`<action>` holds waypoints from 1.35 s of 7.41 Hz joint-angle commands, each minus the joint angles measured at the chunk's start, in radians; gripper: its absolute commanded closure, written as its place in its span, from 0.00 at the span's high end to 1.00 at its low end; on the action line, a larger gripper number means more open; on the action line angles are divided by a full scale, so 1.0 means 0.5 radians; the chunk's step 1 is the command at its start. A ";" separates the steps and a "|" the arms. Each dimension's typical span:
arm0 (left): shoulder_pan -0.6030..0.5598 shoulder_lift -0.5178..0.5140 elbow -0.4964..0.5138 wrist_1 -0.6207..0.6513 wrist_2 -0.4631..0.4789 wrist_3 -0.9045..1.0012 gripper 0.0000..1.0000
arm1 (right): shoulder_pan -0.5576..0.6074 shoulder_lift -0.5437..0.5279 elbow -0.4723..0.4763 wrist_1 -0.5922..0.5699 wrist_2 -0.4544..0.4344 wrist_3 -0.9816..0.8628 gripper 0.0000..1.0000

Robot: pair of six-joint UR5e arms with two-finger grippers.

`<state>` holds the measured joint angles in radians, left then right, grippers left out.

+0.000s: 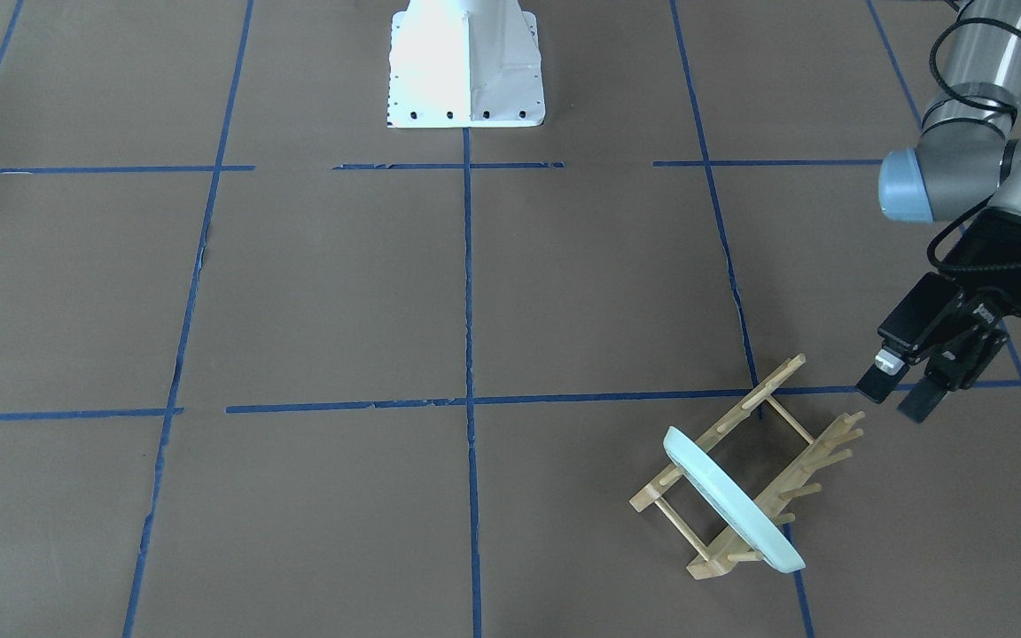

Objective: Place plate on rack

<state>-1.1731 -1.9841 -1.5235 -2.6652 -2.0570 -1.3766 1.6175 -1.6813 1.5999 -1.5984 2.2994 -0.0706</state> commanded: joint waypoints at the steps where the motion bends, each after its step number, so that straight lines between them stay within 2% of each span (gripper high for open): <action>1: -0.126 0.139 -0.253 0.417 -0.031 0.431 1.00 | 0.002 0.000 0.000 0.000 0.000 0.000 1.00; 2: -0.172 0.246 -0.388 0.592 -0.031 0.652 1.00 | -0.001 0.000 0.000 0.000 0.000 0.000 1.00; 4: -0.188 0.507 -0.579 0.652 -0.034 1.025 1.00 | -0.001 0.000 0.000 0.000 0.000 0.000 1.00; 5: -0.264 0.559 -0.585 0.719 -0.049 1.108 1.00 | 0.002 0.000 -0.003 0.000 0.000 0.000 1.00; 6: -0.331 0.605 -0.585 0.911 -0.074 1.312 1.00 | 0.002 0.000 0.000 0.000 0.000 0.000 1.00; 7: -0.338 0.697 -0.585 1.067 -0.189 1.569 1.00 | 0.002 0.000 0.000 0.000 0.000 0.000 1.00; 8: -0.393 0.749 -0.579 1.096 -0.281 1.696 1.00 | -0.001 0.000 0.000 0.000 0.000 0.000 1.00; 10: -0.452 0.768 -0.549 1.423 -0.307 2.112 1.00 | -0.001 0.000 0.000 0.000 0.000 0.000 1.00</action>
<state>-1.3809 -1.6082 -1.8047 -2.0579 -2.1995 -0.4613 1.6177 -1.6812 1.5999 -1.5984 2.2994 -0.0705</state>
